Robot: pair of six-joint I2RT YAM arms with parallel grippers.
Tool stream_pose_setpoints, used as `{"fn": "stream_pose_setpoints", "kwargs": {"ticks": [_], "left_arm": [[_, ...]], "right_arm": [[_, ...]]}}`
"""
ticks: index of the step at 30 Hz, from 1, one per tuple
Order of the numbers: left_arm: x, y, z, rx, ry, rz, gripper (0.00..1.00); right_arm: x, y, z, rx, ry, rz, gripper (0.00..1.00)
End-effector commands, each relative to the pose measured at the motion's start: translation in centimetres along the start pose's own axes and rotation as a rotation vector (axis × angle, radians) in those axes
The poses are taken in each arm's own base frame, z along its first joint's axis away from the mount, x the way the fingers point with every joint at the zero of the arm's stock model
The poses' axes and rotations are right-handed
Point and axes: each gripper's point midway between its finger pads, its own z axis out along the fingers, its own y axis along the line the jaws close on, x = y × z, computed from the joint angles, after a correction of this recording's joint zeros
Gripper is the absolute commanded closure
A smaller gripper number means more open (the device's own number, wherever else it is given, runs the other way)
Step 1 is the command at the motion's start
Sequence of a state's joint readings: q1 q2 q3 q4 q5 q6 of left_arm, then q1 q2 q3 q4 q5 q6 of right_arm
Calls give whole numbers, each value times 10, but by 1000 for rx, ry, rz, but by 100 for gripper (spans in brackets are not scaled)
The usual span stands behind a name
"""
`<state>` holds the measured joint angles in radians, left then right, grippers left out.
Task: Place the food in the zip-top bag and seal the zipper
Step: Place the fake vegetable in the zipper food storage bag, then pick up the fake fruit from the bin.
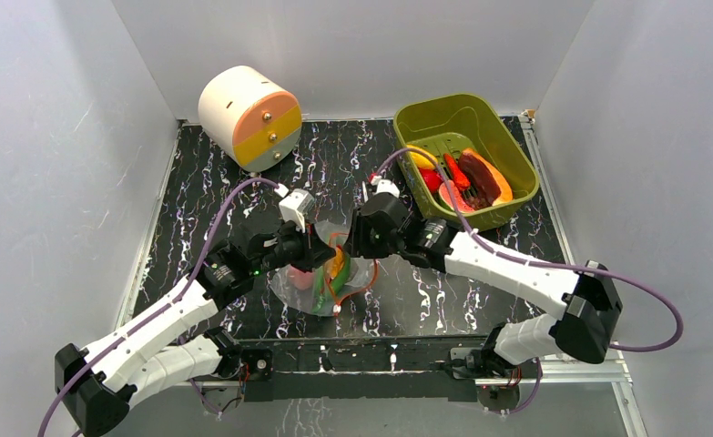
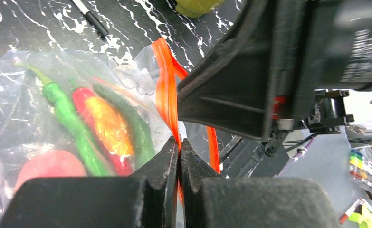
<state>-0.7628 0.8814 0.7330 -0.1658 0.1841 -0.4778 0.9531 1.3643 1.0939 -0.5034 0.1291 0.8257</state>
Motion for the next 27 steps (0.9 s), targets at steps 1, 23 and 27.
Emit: {"fn": "stream_pose_setpoints", "kwargs": {"ticks": [1, 23, 27], "left_arm": [[-9, 10, -4, -68, -27, 43, 100], [7, 18, -6, -72, 33, 128, 100], [13, 22, 2, -82, 70, 125, 100]], "right_arm": [[-46, 19, -39, -24, -124, -132, 63], [-248, -177, -79, 393, -366, -253, 52], [-265, -202, -68, 431, -379, -324, 52]]}}
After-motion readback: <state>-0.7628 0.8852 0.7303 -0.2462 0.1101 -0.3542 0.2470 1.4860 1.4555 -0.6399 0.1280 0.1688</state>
